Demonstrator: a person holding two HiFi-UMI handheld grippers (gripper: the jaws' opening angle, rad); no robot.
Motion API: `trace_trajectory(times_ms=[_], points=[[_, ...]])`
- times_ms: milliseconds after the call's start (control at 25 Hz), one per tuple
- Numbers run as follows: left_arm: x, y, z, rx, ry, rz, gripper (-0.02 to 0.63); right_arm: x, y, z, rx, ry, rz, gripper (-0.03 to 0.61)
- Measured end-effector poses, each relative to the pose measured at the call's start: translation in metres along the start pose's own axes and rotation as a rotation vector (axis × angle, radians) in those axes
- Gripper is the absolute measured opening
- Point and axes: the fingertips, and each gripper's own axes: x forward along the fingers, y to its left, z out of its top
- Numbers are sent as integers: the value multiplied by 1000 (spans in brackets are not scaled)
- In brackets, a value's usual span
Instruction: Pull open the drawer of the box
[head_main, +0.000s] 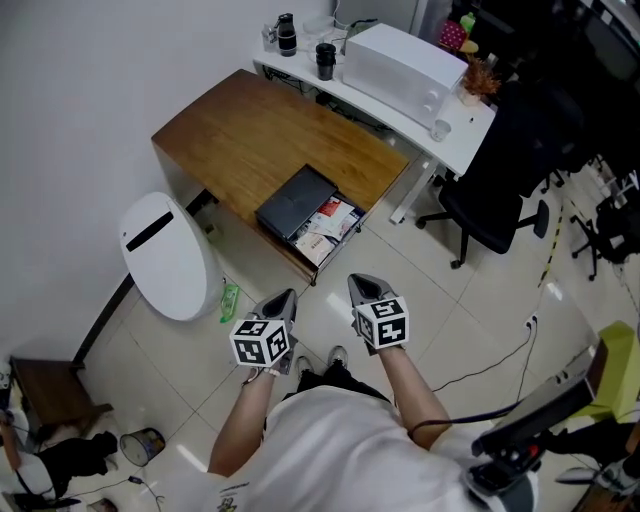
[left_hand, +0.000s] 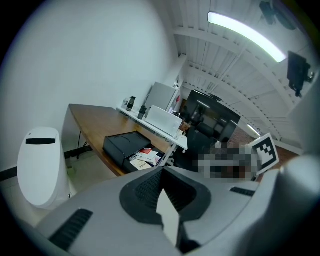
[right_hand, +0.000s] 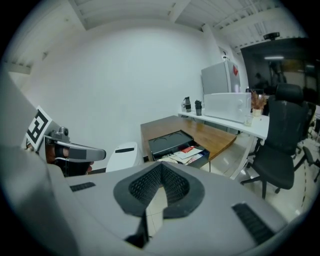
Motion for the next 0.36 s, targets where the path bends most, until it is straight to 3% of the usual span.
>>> trace_trajectory(times_ms=[360], points=[[-2, -1, -3, 31, 13, 0, 2, 0, 4, 1, 35, -9, -8, -12]])
